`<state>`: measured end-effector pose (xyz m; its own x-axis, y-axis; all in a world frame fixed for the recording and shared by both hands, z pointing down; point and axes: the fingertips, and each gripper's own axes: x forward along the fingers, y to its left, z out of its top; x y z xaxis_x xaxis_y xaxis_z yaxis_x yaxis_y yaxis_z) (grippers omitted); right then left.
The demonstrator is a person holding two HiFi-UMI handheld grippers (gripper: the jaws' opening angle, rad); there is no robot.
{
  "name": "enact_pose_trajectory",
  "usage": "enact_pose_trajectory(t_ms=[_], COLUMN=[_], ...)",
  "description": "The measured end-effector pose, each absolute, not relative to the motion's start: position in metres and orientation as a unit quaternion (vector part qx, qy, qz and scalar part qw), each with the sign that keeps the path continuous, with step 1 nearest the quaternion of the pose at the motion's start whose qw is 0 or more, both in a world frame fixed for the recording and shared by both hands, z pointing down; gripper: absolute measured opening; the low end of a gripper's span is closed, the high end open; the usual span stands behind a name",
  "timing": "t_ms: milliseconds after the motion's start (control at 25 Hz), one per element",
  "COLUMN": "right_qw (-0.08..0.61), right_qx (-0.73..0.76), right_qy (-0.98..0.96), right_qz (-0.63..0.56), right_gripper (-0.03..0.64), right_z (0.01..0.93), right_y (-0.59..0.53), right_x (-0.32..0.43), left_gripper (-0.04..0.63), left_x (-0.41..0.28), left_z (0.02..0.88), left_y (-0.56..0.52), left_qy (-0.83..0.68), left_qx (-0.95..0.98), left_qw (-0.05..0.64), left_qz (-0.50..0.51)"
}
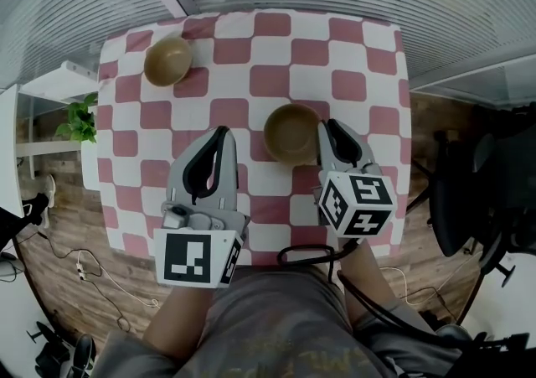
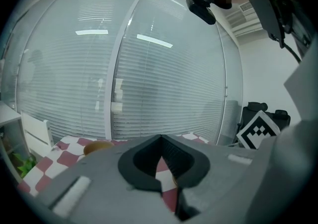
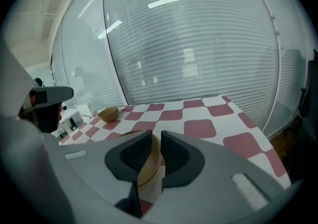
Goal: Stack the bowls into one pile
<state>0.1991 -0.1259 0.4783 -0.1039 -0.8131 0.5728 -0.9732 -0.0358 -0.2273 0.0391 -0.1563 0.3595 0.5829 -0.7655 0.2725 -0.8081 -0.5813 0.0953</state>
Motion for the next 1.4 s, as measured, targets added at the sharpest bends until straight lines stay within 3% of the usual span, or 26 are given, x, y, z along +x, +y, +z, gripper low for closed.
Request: enact_pose_trajectory(t_ms=[320, 920, 1400], right_qw=[0.118, 0.088, 0.082], right_qx=[0.647, 0.55, 0.525], right_qy=[-0.714, -0.819, -0.838], right_qz=[0.24, 0.139, 0.129], right_gripper=[0.058, 0.028, 0.028], right_z=[0.424, 0.323, 0.314], right_y=[-0.142, -0.172, -0.163], right_x=[0.173, 0.03, 0.011], left_gripper=[0.0, 0.0, 0.0], left_x=[0.013, -0.106, -0.113], left_z=[0.316, 0.24, 0.237], left_y=[-0.151, -0.124, -0.104], left_qy=[-0.471, -0.581, -0.6], left_qx=[0.877, 0.814, 0.8], left_qw=[0.072, 0.01, 0.004], left_qz=[0.069, 0.007, 0.007])
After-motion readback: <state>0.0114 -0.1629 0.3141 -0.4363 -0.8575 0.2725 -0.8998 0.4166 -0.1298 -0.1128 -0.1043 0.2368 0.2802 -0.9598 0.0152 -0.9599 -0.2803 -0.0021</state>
